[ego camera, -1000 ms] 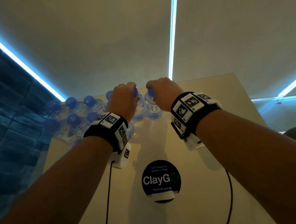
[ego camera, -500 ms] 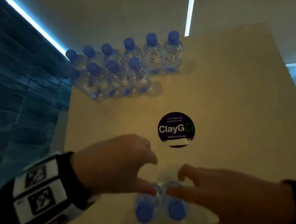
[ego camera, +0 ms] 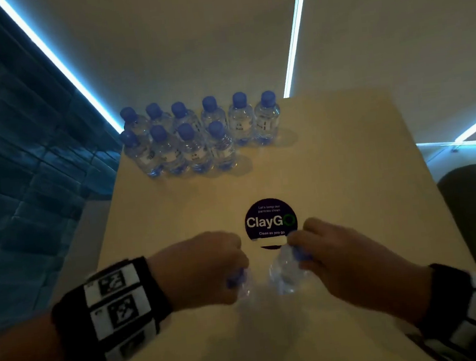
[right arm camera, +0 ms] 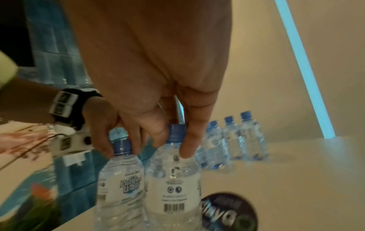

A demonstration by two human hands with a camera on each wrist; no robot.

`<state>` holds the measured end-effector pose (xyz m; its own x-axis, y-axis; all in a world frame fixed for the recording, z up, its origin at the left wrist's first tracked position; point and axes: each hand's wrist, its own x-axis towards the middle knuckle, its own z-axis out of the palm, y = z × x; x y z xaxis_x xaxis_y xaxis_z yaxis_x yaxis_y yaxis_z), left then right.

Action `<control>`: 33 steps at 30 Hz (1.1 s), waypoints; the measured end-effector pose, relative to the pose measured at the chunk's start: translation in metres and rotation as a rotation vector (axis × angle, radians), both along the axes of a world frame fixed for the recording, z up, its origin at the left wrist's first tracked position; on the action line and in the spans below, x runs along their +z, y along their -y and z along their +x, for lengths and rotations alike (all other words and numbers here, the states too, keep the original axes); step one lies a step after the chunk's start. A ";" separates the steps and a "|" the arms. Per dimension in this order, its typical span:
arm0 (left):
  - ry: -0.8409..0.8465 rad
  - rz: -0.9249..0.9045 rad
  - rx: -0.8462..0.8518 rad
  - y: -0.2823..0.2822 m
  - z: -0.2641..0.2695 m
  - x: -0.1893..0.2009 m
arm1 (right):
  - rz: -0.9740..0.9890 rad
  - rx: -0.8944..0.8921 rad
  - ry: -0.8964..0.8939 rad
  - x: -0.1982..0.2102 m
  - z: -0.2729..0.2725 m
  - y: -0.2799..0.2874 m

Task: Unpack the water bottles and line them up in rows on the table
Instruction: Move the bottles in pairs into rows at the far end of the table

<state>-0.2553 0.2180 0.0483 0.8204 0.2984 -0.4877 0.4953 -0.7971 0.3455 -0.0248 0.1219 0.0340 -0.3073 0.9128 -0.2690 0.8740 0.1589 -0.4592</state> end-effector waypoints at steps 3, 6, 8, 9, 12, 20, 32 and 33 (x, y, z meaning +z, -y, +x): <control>0.147 0.138 0.066 -0.040 0.023 0.013 | 0.141 -0.105 0.081 0.005 0.026 -0.043; 0.208 0.251 0.171 -0.076 0.050 0.010 | 0.231 -0.147 0.153 0.000 0.042 -0.089; 0.226 0.317 0.271 -0.097 0.072 0.002 | 0.253 -0.191 0.148 -0.006 0.047 -0.117; 0.218 0.333 0.320 -0.105 0.082 -0.002 | 0.262 -0.216 0.146 -0.011 0.049 -0.130; 0.200 0.395 0.437 -0.127 0.113 -0.013 | 0.270 -0.274 0.147 -0.028 0.050 -0.159; 0.166 0.483 0.604 -0.178 0.138 -0.039 | 0.372 -0.390 0.127 -0.041 0.046 -0.203; 0.268 0.445 0.624 -0.189 0.129 -0.048 | 0.302 -0.389 0.185 -0.030 0.045 -0.225; 0.285 0.440 0.639 -0.188 0.128 -0.046 | 0.292 -0.396 0.178 -0.028 0.046 -0.225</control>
